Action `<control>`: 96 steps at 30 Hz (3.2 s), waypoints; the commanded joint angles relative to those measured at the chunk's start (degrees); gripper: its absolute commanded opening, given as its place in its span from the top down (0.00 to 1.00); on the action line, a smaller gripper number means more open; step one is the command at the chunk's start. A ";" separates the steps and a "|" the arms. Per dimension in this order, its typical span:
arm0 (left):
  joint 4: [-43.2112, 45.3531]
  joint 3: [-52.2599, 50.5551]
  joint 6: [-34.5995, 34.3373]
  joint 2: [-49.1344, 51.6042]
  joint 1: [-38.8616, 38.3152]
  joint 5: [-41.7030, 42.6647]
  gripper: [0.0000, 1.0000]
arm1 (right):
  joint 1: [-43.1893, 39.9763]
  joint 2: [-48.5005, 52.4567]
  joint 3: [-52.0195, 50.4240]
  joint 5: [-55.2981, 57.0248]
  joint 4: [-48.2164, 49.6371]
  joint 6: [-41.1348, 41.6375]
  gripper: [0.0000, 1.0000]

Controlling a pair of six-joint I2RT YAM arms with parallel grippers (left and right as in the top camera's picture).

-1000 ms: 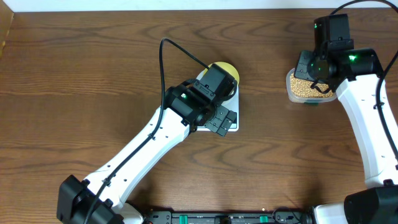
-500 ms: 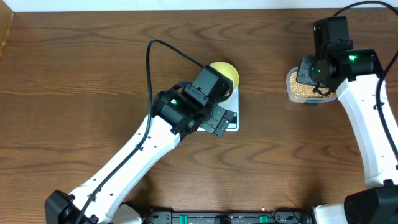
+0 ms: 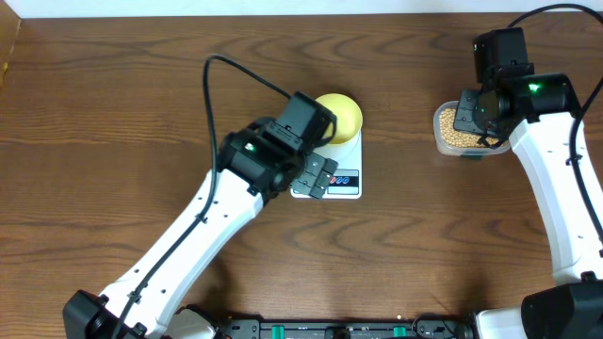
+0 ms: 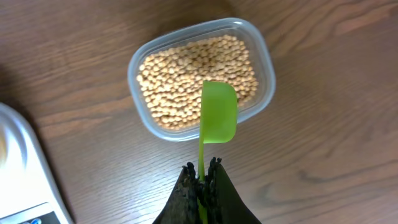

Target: Scoop item into bowl and weigh 50g on scale

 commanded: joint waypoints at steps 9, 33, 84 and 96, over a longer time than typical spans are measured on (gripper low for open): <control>-2.32 1.60 1.25 -4.66 1.31 7.21 0.02 | -1.86 0.26 0.94 5.55 -1.66 3.74 0.99; -3.82 1.64 4.17 -14.01 1.33 7.45 0.02 | -3.61 0.39 -3.13 5.55 0.81 3.26 0.99; -2.05 1.64 4.20 -14.23 1.33 7.43 0.02 | -24.46 12.61 -9.03 -45.40 13.00 -7.39 0.99; -1.66 1.64 4.17 -14.23 1.33 6.36 0.02 | -25.44 15.06 -9.03 -49.44 15.45 -8.92 0.99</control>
